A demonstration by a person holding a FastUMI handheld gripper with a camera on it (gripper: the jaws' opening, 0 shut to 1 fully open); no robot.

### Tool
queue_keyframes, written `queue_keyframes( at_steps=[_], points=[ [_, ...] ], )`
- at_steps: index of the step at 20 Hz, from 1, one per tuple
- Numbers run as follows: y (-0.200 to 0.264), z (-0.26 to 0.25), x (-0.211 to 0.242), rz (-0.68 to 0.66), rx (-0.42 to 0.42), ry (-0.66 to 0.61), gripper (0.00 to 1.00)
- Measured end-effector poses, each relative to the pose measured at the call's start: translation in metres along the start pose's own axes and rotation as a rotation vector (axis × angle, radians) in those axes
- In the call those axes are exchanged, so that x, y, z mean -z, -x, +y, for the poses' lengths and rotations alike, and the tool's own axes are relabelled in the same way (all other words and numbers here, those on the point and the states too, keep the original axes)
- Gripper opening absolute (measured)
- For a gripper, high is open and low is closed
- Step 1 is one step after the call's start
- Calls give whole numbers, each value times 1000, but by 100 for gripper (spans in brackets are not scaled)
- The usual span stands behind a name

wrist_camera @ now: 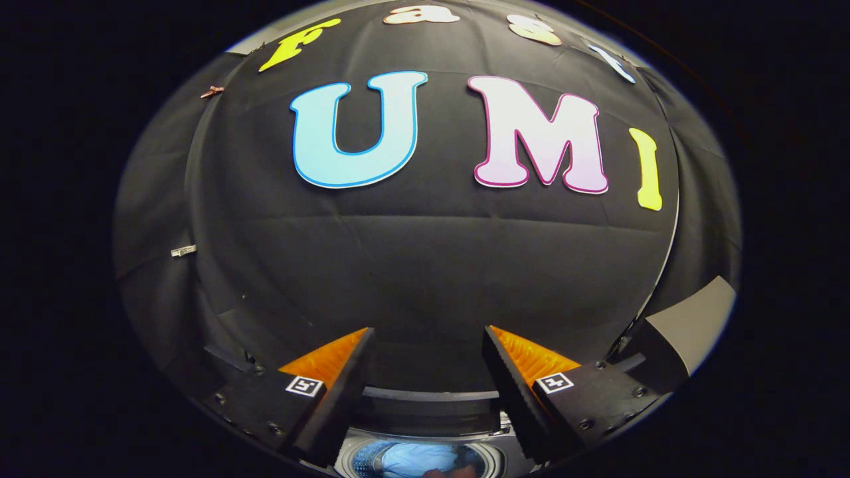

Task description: Put the clothes into the washing machine and then close the washing machine lid.

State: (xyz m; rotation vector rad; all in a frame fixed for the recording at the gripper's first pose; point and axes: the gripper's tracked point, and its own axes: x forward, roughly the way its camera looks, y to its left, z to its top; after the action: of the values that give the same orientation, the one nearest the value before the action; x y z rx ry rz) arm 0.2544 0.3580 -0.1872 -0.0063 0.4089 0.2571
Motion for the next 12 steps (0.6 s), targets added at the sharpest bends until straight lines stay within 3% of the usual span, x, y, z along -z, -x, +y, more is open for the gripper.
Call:
queue_keyframes(
  at_steps=[12],
  points=[
    [29,1,25,161,5,-7,100]
  ],
)
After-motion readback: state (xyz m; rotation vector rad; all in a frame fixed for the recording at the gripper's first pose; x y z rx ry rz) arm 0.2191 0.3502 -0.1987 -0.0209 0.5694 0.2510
